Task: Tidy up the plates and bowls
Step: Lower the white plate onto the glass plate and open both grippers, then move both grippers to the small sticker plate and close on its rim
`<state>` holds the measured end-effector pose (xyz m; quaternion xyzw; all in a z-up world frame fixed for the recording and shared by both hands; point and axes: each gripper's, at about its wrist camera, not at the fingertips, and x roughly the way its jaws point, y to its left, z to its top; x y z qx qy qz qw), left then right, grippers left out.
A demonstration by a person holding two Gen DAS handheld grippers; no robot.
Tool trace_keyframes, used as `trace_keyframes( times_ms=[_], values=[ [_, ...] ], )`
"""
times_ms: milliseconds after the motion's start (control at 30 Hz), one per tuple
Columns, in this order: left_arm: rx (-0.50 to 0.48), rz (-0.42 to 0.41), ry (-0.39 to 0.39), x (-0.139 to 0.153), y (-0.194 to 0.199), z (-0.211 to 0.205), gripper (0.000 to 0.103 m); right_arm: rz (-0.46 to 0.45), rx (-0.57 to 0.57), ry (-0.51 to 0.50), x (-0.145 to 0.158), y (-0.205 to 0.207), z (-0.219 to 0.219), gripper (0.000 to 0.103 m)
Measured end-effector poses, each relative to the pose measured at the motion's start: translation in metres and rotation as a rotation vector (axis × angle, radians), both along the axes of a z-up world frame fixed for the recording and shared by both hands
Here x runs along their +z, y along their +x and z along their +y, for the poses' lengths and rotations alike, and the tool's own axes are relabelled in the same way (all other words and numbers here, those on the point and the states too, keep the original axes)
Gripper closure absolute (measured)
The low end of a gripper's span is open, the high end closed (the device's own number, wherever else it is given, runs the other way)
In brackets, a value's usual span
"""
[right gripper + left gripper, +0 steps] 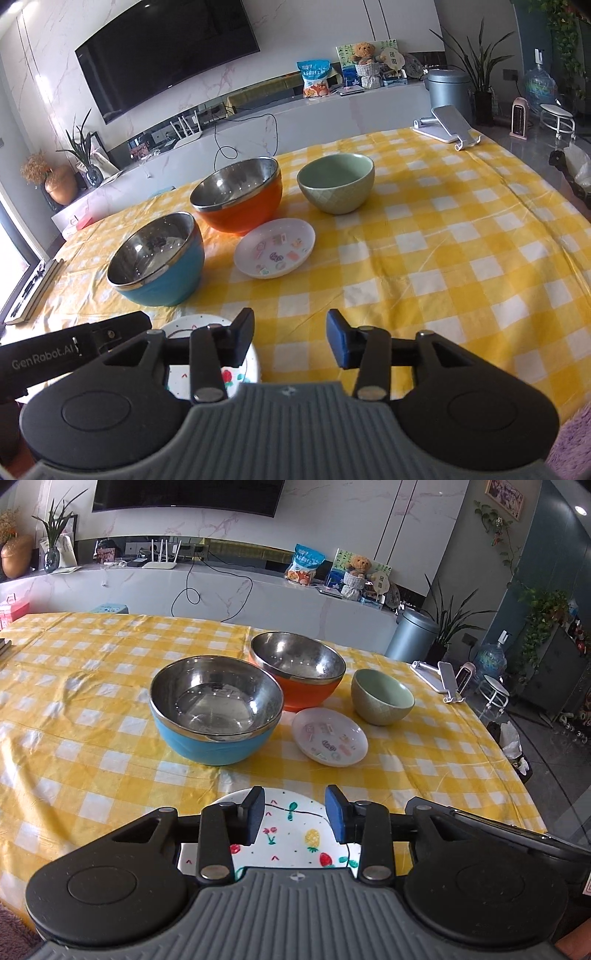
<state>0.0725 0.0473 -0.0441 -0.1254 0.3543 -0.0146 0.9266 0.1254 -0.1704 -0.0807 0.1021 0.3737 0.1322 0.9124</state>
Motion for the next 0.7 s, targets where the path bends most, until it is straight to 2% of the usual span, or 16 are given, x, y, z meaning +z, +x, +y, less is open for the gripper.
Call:
trace_keyframes(
  times_ms=[167, 333, 433, 500, 700],
  values=[
    [0.005, 0.017, -0.012, -0.005, 0.024, -0.012, 0.055, 0.022, -0.031, 0.022, -0.005, 0.024, -0.012, 0.058],
    [0.053, 0.028, -0.107, -0.015, 0.05, -0.012, 0.055, 0.03, -0.013, 0.052, -0.01, 0.053, -0.016, 0.058],
    [0.09, 0.032, -0.164, -0.024, 0.061, -0.013, 0.055, 0.035, -0.008, 0.066, -0.016, 0.073, -0.015, 0.068],
    [0.121, 0.035, -0.173, -0.028, 0.068, -0.014, 0.055, 0.044, -0.008, 0.094, -0.021, 0.084, -0.015, 0.077],
    [0.183, 0.048, -0.172, -0.04, 0.086, -0.015, 0.065, 0.064, -0.012, 0.15, -0.038, 0.106, -0.011, 0.088]
  ],
)
